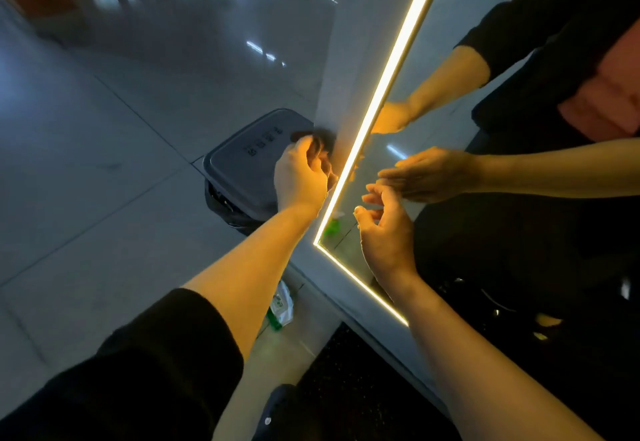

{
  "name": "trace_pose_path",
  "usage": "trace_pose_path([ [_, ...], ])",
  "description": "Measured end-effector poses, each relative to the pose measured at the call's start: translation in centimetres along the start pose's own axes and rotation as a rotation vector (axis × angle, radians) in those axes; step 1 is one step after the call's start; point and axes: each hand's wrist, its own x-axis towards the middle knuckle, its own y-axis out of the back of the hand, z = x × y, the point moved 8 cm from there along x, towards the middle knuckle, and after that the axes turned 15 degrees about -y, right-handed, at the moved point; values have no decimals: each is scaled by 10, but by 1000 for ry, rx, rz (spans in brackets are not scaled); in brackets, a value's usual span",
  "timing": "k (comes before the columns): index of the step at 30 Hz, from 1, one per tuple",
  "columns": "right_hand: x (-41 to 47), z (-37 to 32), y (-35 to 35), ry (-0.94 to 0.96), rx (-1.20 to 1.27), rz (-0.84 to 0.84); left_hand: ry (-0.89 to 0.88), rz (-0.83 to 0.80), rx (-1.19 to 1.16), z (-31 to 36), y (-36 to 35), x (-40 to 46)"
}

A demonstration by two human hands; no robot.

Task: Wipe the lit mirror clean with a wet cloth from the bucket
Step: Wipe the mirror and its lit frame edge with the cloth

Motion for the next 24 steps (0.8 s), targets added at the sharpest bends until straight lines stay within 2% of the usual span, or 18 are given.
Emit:
trace_pose_path([
  [1,-1,-5,-1,2,-13,-13,-36,-21,1,10,2,2],
  [4,-4,-18,-5,-3,-67,-92,-3,-230,99,20,0,15],
  [6,-6,-29,-5,10,-77,-124,-46,-170,88,36,16,26],
  [9,-5,-55,8,71,-41,-79,-195,61,-15,74,38,30],
  [13,-3,-80,22,99,-49,-104,-109,-59,-57,76,29,36],
  [17,-10,-101,40,125,38,-129,-246,170,-128,113,62,31],
  [18,-12,-105,44,139,49,-135,-244,157,-130,117,62,30],
  [21,-16,-112,54,168,7,-133,-98,-23,-65,105,54,28],
  [24,-27,-121,52,268,46,-202,-58,47,-253,103,65,16],
])
